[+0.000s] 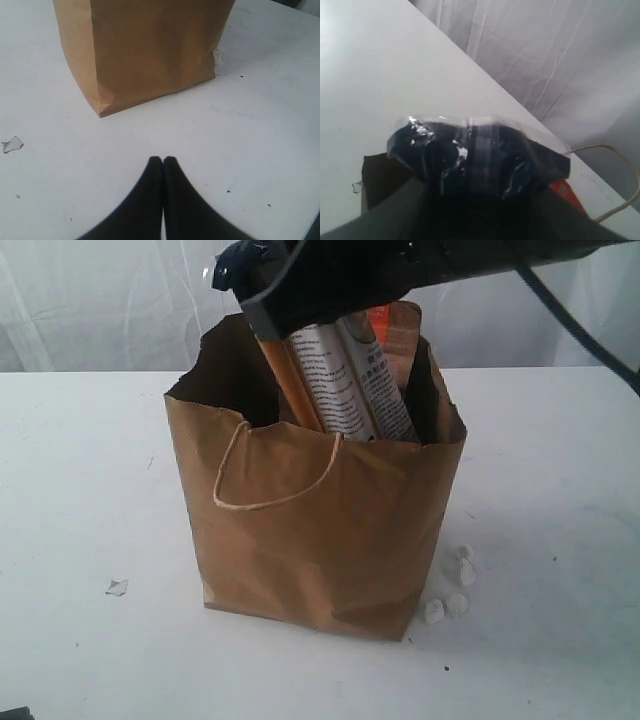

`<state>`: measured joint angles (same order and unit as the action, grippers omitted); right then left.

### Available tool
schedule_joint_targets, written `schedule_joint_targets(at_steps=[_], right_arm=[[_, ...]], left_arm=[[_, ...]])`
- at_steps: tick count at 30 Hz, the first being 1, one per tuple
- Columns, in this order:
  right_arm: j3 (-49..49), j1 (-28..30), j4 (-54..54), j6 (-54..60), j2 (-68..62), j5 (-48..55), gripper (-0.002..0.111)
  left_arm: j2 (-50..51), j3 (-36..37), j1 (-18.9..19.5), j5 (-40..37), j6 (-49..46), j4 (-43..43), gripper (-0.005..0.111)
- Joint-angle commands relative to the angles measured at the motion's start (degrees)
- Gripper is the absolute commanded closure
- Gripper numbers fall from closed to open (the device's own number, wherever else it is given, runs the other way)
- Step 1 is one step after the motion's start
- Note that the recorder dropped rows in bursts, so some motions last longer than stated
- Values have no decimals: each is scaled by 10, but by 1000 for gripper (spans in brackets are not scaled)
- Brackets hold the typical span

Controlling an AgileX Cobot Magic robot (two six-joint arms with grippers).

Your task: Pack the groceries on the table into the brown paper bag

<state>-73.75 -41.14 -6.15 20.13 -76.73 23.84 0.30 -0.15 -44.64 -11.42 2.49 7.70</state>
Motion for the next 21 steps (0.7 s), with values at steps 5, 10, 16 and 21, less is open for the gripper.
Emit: schedule_joint_targets(at_steps=[5,10,16,21], right_arm=[[-10,-1,4,43,-8,18,108],[-10,-1,6,76,-8,24,108],[-12,-1,6,175,-8,39,108],[-12,-1,5,198,-8,72,108]], left_arm=[[-3,2,0,-3,0,4,107],[-3,2,0,-3,0,4,107],[-3,2,0,-3,0,4,107],[-3,2,0,-3,0,4,107]])
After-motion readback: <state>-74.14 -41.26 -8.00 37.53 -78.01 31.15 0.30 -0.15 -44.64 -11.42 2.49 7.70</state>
